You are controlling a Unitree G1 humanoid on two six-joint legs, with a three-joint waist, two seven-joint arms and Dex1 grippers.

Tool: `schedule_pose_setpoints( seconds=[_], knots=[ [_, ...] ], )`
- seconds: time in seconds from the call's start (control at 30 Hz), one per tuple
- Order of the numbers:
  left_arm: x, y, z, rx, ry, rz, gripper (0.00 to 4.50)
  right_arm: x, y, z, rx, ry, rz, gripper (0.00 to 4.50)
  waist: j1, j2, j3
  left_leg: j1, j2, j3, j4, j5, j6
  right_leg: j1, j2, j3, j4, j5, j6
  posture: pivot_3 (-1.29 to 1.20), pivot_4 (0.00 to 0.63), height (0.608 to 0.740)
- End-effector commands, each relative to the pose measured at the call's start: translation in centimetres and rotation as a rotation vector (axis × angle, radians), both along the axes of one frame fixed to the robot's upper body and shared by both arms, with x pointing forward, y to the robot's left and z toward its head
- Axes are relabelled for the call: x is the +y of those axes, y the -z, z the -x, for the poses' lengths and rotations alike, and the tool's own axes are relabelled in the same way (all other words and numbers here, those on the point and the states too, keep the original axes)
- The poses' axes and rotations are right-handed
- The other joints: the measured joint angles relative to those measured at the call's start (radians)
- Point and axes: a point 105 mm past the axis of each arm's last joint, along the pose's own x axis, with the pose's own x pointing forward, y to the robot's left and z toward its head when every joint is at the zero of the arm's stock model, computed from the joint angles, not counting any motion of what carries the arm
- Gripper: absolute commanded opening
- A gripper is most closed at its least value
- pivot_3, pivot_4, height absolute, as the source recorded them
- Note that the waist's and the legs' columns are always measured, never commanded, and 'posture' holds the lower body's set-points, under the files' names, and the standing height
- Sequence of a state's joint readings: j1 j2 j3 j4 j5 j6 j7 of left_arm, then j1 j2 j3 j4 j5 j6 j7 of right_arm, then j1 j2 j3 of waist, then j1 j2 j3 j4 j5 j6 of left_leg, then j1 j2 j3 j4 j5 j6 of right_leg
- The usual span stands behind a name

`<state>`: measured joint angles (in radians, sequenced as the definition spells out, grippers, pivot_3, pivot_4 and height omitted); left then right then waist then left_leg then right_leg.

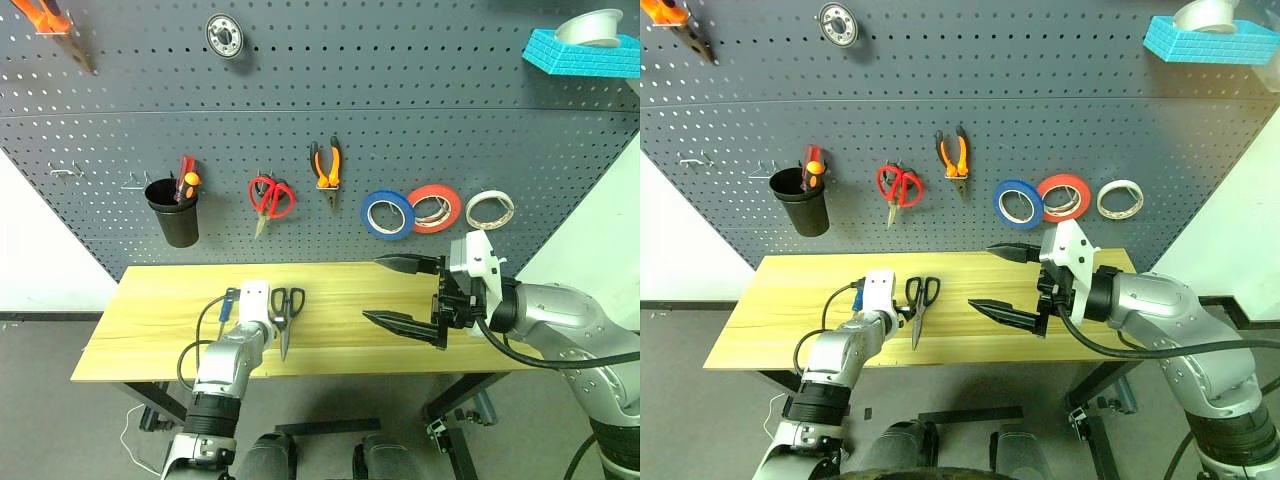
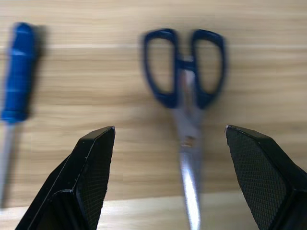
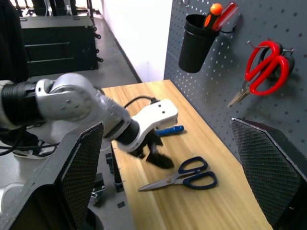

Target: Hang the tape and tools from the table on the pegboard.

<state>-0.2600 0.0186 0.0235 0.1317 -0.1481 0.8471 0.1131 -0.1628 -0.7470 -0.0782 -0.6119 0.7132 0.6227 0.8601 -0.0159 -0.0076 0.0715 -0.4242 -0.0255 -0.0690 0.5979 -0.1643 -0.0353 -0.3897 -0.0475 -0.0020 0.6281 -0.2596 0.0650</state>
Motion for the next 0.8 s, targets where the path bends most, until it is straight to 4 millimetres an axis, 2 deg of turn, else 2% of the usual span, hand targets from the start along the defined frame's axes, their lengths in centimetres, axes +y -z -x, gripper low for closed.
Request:
schedule_pose_setpoints(
  seconds=[0.03, 0.47, 0.8],
  knots=[
    [0.4, -0.3, -0.7, -0.009, -0.026, -0.013, 3.85, 0.2, -1.1, 0.6, -0.050, -0.009, -0.008, 4.45, 0.000, 0.000, 0.000, 0.000, 0.000, 0.000, 0.000, 0.000, 0.000, 0.000, 0.000, 0.000, 0.000, 0.000, 0.000, -0.11, 0.000, 0.717],
    [-1.5, 1.4, -1.3, 0.061, 0.009, 0.022, 3.85, 0.3, -1.4, 1.3, -0.026, -0.009, -0.002, 4.45, -0.003, -0.001, 0.000, 0.000, 0.000, 0.001, 0.000, 0.000, 0.000, 0.000, -0.001, 0.000, 0.001, 0.000, 0.001, -0.14, 0.028, 0.717],
    [-2.0, 2.7, -1.3, 0.110, 0.005, 0.021, 3.85, 0.6, -1.4, 2.1, 0.005, -0.011, -0.007, 4.45, -0.004, -0.002, 0.001, 0.000, 0.000, 0.001, 0.000, 0.000, 0.001, -0.001, -0.002, 0.001, 0.001, -0.001, 0.001, -0.15, 0.068, 0.717]
  ],
)
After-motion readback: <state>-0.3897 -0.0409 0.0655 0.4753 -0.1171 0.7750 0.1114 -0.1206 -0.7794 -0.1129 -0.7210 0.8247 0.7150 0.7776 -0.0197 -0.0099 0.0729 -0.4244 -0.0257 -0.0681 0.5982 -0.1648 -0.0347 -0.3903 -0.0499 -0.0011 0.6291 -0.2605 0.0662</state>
